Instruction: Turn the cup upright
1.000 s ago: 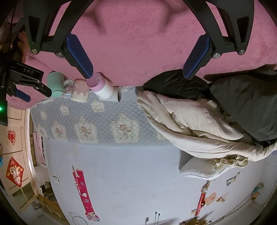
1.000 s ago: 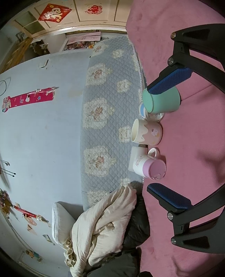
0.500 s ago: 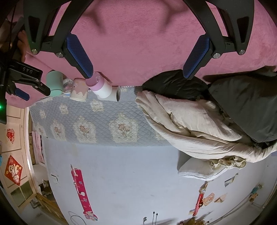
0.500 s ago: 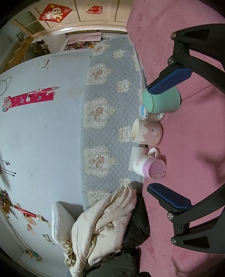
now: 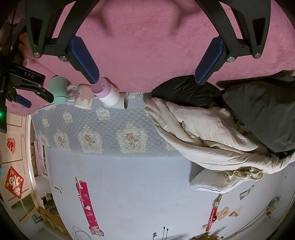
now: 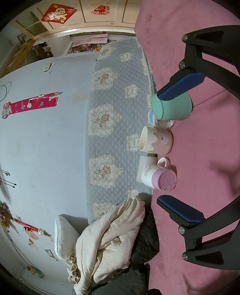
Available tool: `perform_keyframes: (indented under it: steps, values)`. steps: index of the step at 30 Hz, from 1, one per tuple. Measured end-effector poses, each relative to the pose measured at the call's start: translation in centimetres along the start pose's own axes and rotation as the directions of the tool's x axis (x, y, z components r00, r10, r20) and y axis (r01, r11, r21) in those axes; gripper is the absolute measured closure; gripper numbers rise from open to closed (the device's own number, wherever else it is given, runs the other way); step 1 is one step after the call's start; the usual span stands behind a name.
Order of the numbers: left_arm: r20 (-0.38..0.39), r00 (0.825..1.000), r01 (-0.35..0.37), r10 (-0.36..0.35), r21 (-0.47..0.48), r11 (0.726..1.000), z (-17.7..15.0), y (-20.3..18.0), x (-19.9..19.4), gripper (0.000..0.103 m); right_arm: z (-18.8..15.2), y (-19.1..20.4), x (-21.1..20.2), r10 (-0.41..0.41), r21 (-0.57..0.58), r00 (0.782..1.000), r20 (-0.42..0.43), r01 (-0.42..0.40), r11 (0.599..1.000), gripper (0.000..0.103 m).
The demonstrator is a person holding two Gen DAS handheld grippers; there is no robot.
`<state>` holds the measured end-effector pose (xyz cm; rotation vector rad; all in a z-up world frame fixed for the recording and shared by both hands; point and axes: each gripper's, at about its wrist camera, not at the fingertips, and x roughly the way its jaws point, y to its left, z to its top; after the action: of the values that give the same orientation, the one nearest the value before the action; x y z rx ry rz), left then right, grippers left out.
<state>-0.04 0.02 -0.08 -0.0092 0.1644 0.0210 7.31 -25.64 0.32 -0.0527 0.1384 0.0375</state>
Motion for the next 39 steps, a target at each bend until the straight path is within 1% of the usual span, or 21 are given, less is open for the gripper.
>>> perform_keyframes:
  steps: [39]
  values:
    - [-0.002, 1.0, 0.0, 0.0, -0.001, 1.0, -0.03, -0.01, 0.02, 0.0, -0.1, 0.16, 0.18, 0.01, -0.007, 1.0, -0.022, -0.01, 1.0, 0.0]
